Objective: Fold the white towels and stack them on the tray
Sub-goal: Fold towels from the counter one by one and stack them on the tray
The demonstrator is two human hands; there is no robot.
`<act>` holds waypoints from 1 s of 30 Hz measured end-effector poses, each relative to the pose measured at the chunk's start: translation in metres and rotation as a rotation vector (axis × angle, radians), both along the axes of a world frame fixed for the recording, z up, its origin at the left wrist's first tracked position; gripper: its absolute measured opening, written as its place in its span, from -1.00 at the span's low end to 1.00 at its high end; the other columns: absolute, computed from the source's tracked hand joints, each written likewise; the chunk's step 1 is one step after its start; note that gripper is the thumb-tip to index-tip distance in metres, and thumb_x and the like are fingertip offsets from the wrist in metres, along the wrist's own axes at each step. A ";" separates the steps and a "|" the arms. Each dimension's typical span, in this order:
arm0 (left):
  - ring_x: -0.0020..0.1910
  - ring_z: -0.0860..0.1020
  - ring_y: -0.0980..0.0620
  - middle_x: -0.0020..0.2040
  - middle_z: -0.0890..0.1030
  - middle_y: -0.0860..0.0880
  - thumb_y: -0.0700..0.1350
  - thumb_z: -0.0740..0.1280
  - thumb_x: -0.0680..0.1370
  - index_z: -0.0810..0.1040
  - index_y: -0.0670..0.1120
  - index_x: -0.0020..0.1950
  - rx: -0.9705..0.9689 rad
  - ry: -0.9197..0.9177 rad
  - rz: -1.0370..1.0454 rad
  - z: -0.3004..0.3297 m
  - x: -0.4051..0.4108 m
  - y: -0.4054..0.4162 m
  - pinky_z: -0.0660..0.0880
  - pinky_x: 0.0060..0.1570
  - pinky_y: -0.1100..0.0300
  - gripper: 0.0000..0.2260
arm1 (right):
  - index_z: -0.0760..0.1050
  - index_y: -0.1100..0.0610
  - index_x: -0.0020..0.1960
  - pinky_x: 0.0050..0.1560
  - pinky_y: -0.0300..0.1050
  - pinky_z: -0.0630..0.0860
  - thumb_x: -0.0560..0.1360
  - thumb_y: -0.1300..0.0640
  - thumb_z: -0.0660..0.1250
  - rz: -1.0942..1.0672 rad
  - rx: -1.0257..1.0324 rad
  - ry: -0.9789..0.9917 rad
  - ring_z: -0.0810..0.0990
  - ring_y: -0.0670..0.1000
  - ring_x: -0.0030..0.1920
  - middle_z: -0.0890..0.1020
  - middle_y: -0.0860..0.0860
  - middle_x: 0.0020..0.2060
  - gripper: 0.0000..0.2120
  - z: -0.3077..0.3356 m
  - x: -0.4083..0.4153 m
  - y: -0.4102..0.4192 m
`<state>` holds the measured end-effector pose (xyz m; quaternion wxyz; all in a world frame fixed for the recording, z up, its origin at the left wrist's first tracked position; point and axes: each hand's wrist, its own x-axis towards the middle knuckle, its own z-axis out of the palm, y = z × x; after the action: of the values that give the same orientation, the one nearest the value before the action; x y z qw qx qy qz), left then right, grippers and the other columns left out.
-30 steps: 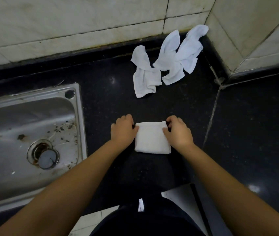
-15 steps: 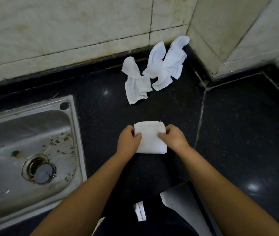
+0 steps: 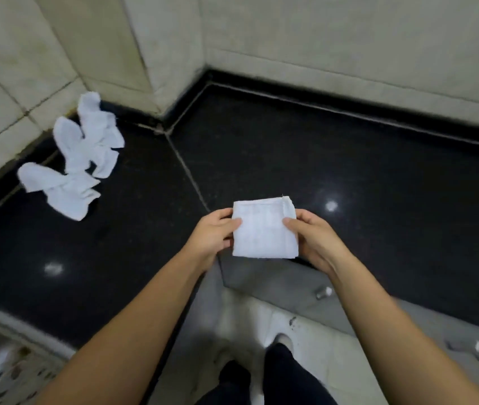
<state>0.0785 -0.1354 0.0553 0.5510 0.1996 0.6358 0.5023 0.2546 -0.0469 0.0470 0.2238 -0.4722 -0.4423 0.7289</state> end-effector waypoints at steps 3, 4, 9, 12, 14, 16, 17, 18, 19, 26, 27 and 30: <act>-0.10 0.61 0.08 -0.05 0.64 -0.03 -0.25 0.25 0.58 0.52 -0.13 0.15 -0.019 -0.022 -0.231 0.006 0.075 0.026 0.53 -0.02 0.20 -0.82 | 0.55 0.13 -0.03 -0.08 0.04 0.53 0.54 0.26 0.26 -0.204 0.015 -0.031 0.61 0.10 -0.09 0.64 0.10 -0.07 -0.89 0.003 0.092 -0.011; -0.11 0.60 0.07 -0.07 0.64 -0.03 -0.25 0.25 0.58 0.54 -0.13 0.09 -0.031 -0.023 -0.301 0.007 0.101 0.034 0.53 0.00 0.18 -0.86 | 0.54 0.13 -0.02 -0.12 0.01 0.54 0.54 0.25 0.26 -0.265 0.020 -0.042 0.61 0.10 -0.09 0.64 0.11 -0.06 -0.89 0.005 0.123 -0.017; -0.09 0.58 0.00 -0.11 0.62 -0.05 -0.22 0.29 0.56 0.50 -0.07 -0.15 -0.078 -0.059 -0.667 0.009 0.258 0.058 0.49 0.14 0.03 -0.89 | 0.54 0.13 0.00 -0.39 -0.20 0.47 0.55 0.24 0.24 -0.546 0.026 -0.095 0.57 0.01 -0.22 0.62 0.04 -0.16 -0.89 0.016 0.293 -0.064; -0.08 0.56 -0.03 -0.10 0.60 -0.08 -0.22 0.31 0.55 0.49 -0.07 -0.15 -0.095 -0.068 -0.874 0.012 0.371 0.060 0.51 0.13 0.03 -0.90 | 0.55 0.11 0.00 -0.30 -0.18 0.50 0.54 0.23 0.25 -0.677 -0.011 -0.085 0.58 -0.02 -0.22 0.63 0.02 -0.19 -0.88 0.021 0.407 -0.099; -0.15 0.57 0.01 -0.14 0.60 -0.06 -0.22 0.32 0.54 0.50 -0.07 -0.17 -0.093 -0.072 -0.980 0.015 0.448 0.056 0.53 0.07 0.06 -0.89 | 0.55 0.10 -0.04 -0.28 -0.21 0.48 0.54 0.24 0.26 -0.753 -0.032 -0.062 0.58 -0.05 -0.28 0.62 0.01 -0.23 -0.89 0.027 0.481 -0.122; -0.25 0.60 0.07 -0.20 0.61 -0.03 -0.23 0.32 0.54 0.49 -0.06 -0.18 -0.087 -0.078 -1.064 0.020 0.521 0.051 0.58 -0.05 0.12 -0.88 | 0.55 0.10 -0.06 -0.22 -0.18 0.43 0.53 0.24 0.26 -0.821 -0.041 -0.052 0.57 -0.04 -0.28 0.60 0.04 -0.22 -0.89 0.034 0.549 -0.143; -0.27 0.60 0.09 -0.21 0.61 -0.02 -0.23 0.32 0.54 0.49 -0.06 -0.19 -0.086 -0.078 -1.099 0.023 0.554 0.048 0.59 -0.10 0.14 -0.87 | 0.54 0.10 -0.07 -0.22 -0.18 0.47 0.53 0.25 0.27 -0.853 -0.043 -0.051 0.57 -0.05 -0.28 0.61 0.03 -0.22 -0.89 0.038 0.579 -0.153; -0.27 0.60 0.08 -0.21 0.61 -0.02 -0.24 0.32 0.53 0.50 -0.06 -0.20 -0.083 -0.080 -1.131 0.027 0.585 0.046 0.60 -0.13 0.16 -0.87 | 0.55 0.09 -0.07 -0.26 -0.20 0.53 0.53 0.25 0.27 -0.886 -0.045 -0.051 0.60 -0.07 -0.29 0.62 0.01 -0.23 -0.89 0.043 0.607 -0.162; -0.25 0.60 0.07 -0.20 0.61 -0.02 -0.24 0.33 0.53 0.50 -0.06 -0.21 -0.079 -0.087 -1.158 0.031 0.613 0.044 0.61 -0.16 0.17 -0.86 | 0.55 0.09 -0.08 -0.31 -0.22 0.57 0.53 0.26 0.27 -0.918 -0.045 -0.047 0.62 -0.09 -0.31 0.64 0.00 -0.24 -0.88 0.048 0.631 -0.169; -0.23 0.56 0.05 -0.19 0.58 -0.03 -0.25 0.32 0.52 0.49 -0.04 -0.23 -0.054 -0.103 -1.254 0.055 0.773 0.072 0.58 -0.16 0.16 -0.83 | 0.53 0.14 -0.13 -0.33 -0.18 0.62 0.52 0.30 0.27 -1.079 0.013 0.001 0.65 -0.09 -0.36 0.68 -0.03 -0.36 -0.88 0.069 0.771 -0.167; -0.22 0.56 0.04 -0.18 0.59 -0.04 -0.25 0.32 0.52 0.50 -0.04 -0.23 -0.049 -0.107 -1.259 0.058 0.793 0.080 0.57 -0.12 0.13 -0.83 | 0.52 0.14 -0.12 -0.34 -0.18 0.62 0.52 0.30 0.28 -1.092 0.023 0.002 0.65 -0.09 -0.36 0.67 -0.02 -0.36 -0.89 0.070 0.790 -0.159; -0.19 0.56 0.01 -0.17 0.60 -0.06 -0.27 0.31 0.52 0.50 -0.06 -0.22 -0.018 -0.125 -1.254 0.063 0.852 0.115 0.54 -0.05 0.08 -0.84 | 0.51 0.13 -0.12 -0.31 -0.18 0.63 0.52 0.29 0.29 -1.092 0.069 -0.023 0.63 -0.08 -0.31 0.65 0.01 -0.27 -0.90 0.073 0.850 -0.122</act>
<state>0.9302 -0.0201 0.1179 0.7784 0.5004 0.3686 0.0890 1.1043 -0.1693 0.1204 0.5801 -0.6337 -0.1588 0.4865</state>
